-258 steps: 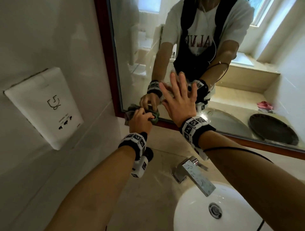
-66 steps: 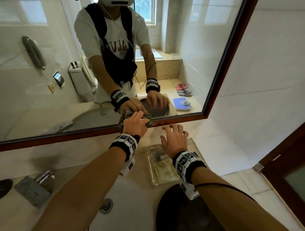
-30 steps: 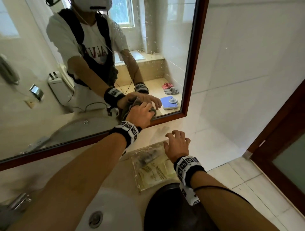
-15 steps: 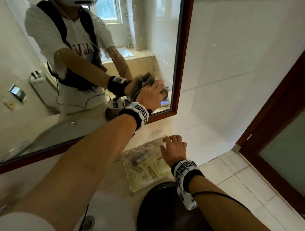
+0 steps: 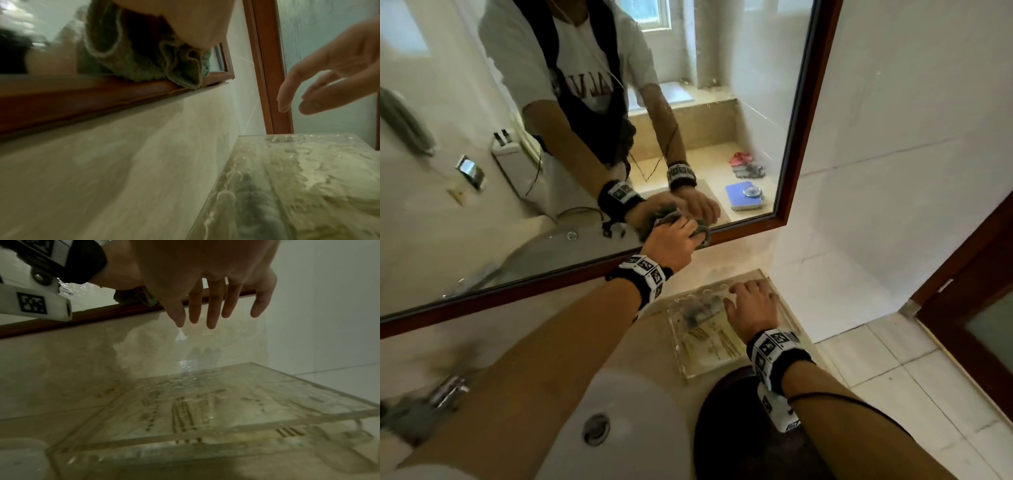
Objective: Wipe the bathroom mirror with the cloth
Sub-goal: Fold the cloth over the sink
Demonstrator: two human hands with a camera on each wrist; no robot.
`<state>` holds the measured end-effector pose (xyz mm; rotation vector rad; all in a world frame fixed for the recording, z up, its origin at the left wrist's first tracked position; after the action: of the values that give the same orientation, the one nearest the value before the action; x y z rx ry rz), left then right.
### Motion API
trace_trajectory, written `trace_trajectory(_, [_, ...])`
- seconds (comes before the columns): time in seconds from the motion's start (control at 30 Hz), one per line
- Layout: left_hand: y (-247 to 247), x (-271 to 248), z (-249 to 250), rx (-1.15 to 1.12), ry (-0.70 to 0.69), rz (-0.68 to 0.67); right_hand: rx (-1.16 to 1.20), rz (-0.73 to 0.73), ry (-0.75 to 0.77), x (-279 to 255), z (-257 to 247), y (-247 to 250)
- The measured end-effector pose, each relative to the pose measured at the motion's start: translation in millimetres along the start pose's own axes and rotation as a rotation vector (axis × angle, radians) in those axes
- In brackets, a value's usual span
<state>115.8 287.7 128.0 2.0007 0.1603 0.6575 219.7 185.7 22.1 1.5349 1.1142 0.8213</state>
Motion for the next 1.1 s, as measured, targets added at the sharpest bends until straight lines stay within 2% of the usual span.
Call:
trace_trajectory(0.13, [12, -43, -25, -0.052, 0.146, 0.031, -0.009, -0.007, 0.038, -7, -26, -6])
trace_trajectory(0.27, [16, -93, -54, -0.183, 0.39, 0.091, -0.007, -0.036, 0.083, -20, -54, -8])
trace_trajectory(0.4, [13, -135, -82, -0.26, 0.644, -0.001, 0.024, -0.051, 0.115, -34, -78, -10])
trace_trajectory(0.53, [24, -174, -106, -0.303, 0.842, -0.109, 0.103, 0.036, 0.171, -40, -99, 5])
trace_trajectory(0.6, [29, -197, -112, -0.39, 0.955, -0.191, 0.21, 0.098, 0.185, -39, -112, 16])
trace_trajectory(0.63, [32, -207, -112, -0.464, 0.994, -0.219, 0.341, 0.107, 0.164, -38, -115, 21])
trace_trajectory(0.7, [44, -226, -107, -0.635, 1.031, -0.182, 0.764, 0.033, 0.079, -40, -125, 23])
trace_trajectory(0.77, [63, -240, -97, -0.776, 1.024, -0.104, 1.104, -0.106, 0.004, -47, -140, 21])
trace_trajectory(0.83, [84, -249, -86, -0.883, 1.002, -0.033, 1.225, -0.241, -0.005, -54, -159, 19])
trace_trajectory(0.93, [109, -259, -73, -0.963, 0.948, 0.043, 1.253, -0.432, 0.077, -67, -192, 15])
trace_trajectory(1.03, [123, -272, -65, -1.026, 0.933, 0.126, 1.387, -0.669, 0.103, -89, -221, 6])
trace_trajectory(1.1, [127, -280, -62, -1.075, 0.946, 0.189, 1.487, -0.754, 0.117, -102, -235, 6])
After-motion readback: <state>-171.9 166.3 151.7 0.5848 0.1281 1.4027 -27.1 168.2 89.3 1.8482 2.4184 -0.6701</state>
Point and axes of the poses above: each hand's wrist, its own x-axis towards the middle knuckle, its own y-axis out of the back of the hand, z = x × y, the point moved 7 cm from there along x, towards the middle knuckle, and after that the axes turned 1 degree about -y, right-handed, at the moved point
